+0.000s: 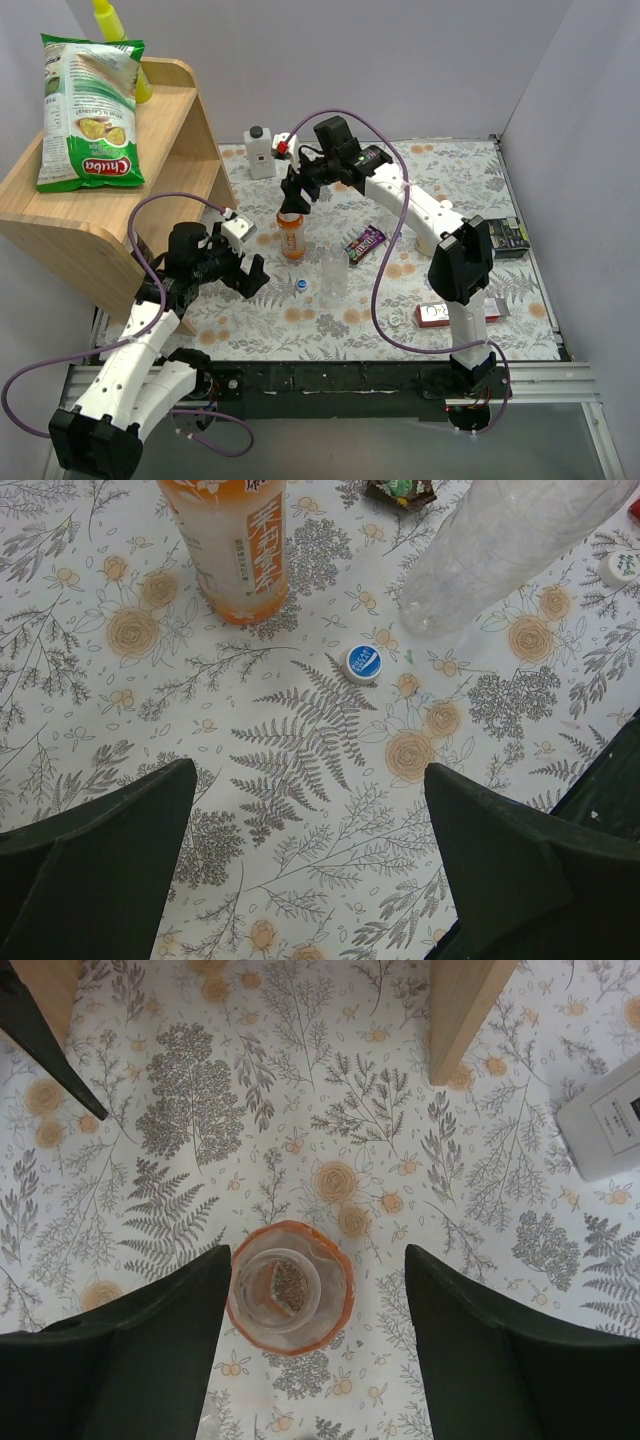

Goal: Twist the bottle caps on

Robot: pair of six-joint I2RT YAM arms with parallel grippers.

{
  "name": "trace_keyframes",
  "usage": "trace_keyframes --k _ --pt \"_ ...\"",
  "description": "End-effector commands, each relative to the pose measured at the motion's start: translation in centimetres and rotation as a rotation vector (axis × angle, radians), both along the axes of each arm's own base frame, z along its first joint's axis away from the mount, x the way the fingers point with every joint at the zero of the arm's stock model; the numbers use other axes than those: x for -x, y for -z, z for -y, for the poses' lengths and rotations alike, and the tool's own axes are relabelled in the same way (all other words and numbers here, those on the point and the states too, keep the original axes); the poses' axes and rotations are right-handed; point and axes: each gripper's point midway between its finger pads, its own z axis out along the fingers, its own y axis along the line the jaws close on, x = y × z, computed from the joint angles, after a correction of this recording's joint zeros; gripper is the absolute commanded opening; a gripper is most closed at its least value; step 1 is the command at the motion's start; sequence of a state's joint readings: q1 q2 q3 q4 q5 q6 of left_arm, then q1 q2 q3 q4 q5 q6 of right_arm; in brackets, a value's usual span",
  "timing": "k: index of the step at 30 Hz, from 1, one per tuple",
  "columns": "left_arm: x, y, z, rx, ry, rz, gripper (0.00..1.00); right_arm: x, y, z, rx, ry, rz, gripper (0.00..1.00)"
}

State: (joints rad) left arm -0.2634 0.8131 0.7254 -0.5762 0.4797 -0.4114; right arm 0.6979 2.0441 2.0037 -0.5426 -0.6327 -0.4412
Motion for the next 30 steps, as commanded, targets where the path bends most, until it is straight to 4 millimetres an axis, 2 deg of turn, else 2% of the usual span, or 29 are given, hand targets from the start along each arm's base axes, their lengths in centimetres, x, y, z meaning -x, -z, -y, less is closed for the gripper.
trace_keyframes --k 1,2,3,5,7,8,9,12,13,15,16,18,19,22,24,25,26,29,30 --pt "0.0 0.4 -0.2 -0.009 0.003 -0.002 0.98 -0.4 -2.2 -1.3 -0.064 -0.021 0.049 0.72" --pt "0.0 0.4 -0.1 -0.007 0.005 -0.001 0.98 -0.4 -2.0 -1.3 -0.062 -0.024 0.044 0.68" --pt "0.0 0.3 -0.1 -0.006 0.009 0.001 0.98 -0.5 -1.9 -1.4 -0.062 -0.025 0.046 0.61" --pt "-0.1 0.3 0.1 -0.001 0.015 0.001 0.98 -0.4 -1.3 -1.4 -0.053 -0.028 0.031 0.54" --pt "-0.5 0.3 0.2 0.006 0.014 0.01 0.98 -0.1 -1.1 -1.4 -0.048 -0.032 0.023 0.37" --pt "-0.8 0.2 0.3 0.007 0.01 0.017 0.98 -0.1 -1.5 -1.4 -0.05 -0.03 0.028 0.3" --pt "-1.1 0.3 0.2 0.014 -0.005 0.02 0.98 0.0 -1.9 -1.3 -0.055 -0.028 0.031 0.18" --pt "-2.7 -0.3 0.3 0.038 -0.043 0.087 0.98 0.6 -5.6 -1.0 -0.104 -0.018 0.061 0.02" --pt "-3.4 -1.2 0.6 0.053 -0.035 0.144 0.98 1.2 -7.5 -0.6 -0.127 -0.017 0.07 0.01" --pt "-3.6 -1.6 1.1 0.061 0.017 0.201 0.98 2.3 -9.8 -0.2 -0.163 -0.04 0.076 0.01" --pt "-4.2 -2.5 1.6 0.074 0.041 0.26 0.98 3.1 -11.5 0.3 -0.184 -0.048 0.088 0.01" --pt "-4.5 -3.0 2.2 0.086 0.082 0.3 0.98 4.6 -12.6 0.8 -0.196 -0.074 0.058 0.01" --pt "-5.2 -3.5 2.4 0.098 0.079 0.325 0.98 5.3 -13.7 1.2 -0.211 -0.08 0.061 0.01" --pt "-6.5 -4.3 2.9 0.123 0.077 0.353 0.98 6.7 -14.8 2.1 -0.222 -0.077 0.032 0.01" --pt "-7.3 -4.4 3.3 0.134 0.08 0.365 0.98 6.7 -15.1 2.4 -0.221 -0.031 -0.001 0.01" --pt "-7.8 -5.3 3.6 0.151 0.085 0.406 0.98 6.8 -15.5 2.7 -0.225 -0.016 -0.001 0.01" --pt "-8.1 -5.2 3.9 0.166 0.086 0.398 0.98 6.8 -14.9 2.8 -0.216 -0.007 -0.023 0.01" --pt "-8.7 -5.9 4.6 0.205 0.1 0.402 0.98 7.1 -15.0 2.9 -0.233 0.022 -0.056 0.01" --pt "-9.2 -5.5 4.8 0.209 0.096 0.385 0.98 7.2 -15.2 3.0 -0.238 0.023 -0.054 0.01"
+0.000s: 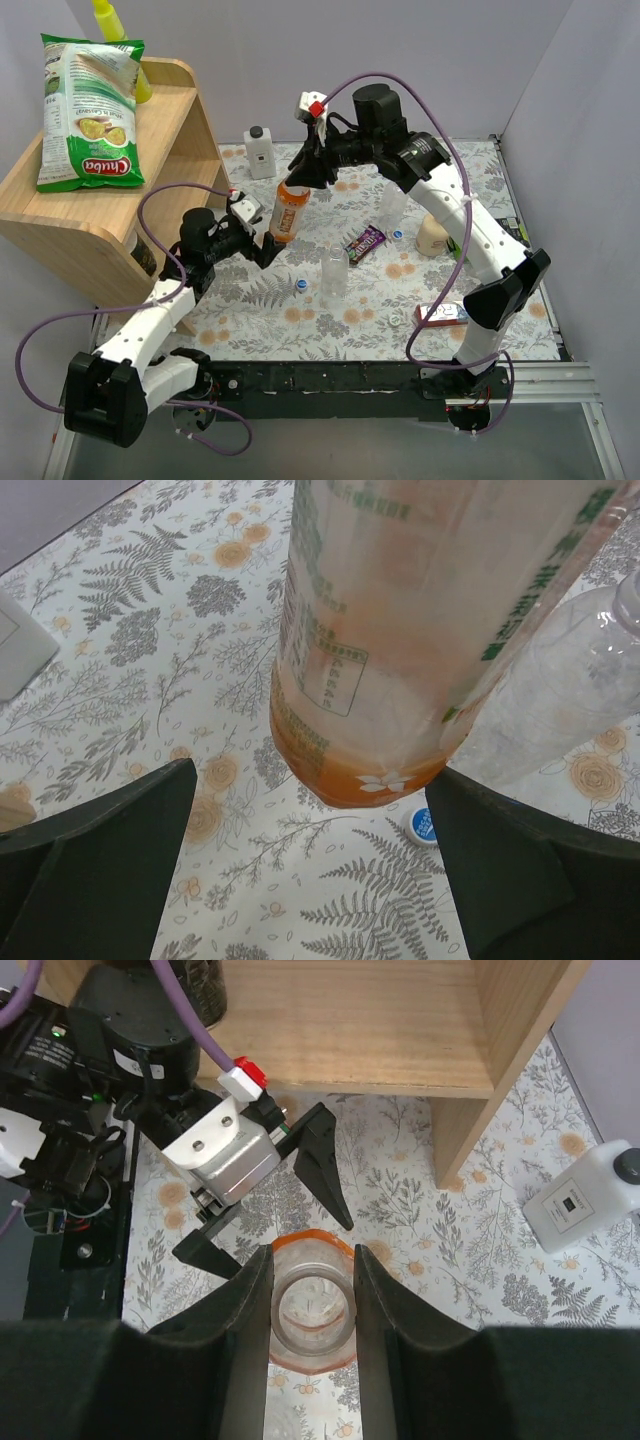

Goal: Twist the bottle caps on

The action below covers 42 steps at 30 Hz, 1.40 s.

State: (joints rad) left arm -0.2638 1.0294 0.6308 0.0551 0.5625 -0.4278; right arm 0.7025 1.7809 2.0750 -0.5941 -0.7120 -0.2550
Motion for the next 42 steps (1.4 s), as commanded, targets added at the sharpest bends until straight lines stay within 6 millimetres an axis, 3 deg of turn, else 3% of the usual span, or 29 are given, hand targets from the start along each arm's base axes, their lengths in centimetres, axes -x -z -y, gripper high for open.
trace_keyframes --k 1,4,8,12,23,29,36,42 --pt "-1.7 -4.1 1.6 0.092 0.042 0.108 0.98 0.5 0.3 -0.1 -0.011 0.026 -0.077 0.01" --pt "-1.9 -4.7 2.5 0.114 0.08 0.104 0.98 0.1 0.6 0.0 0.003 0.052 -0.065 0.01" --pt "0.1 -5.1 4.3 0.127 0.25 0.077 0.98 -0.7 0.9 0.2 0.017 0.094 -0.052 0.01" --pt "1.2 -5.0 4.7 0.127 0.303 0.051 0.98 -2.0 1.5 0.6 0.031 0.139 -0.053 0.01" --pt "0.4 -4.5 5.7 0.132 0.314 0.058 0.98 0.3 0.7 -0.3 -0.031 0.025 -0.147 0.01" --pt "0.2 -4.2 6.6 0.119 0.358 0.065 0.97 0.4 1.0 -0.2 -0.024 0.02 -0.145 0.01" --pt "0.6 -3.9 6.8 0.113 0.395 0.064 0.87 0.1 1.5 -0.2 -0.01 0.03 -0.14 0.01" --pt "1.1 -3.4 6.7 0.104 0.406 0.064 0.84 -0.1 1.7 -0.4 -0.007 0.034 -0.142 0.01"
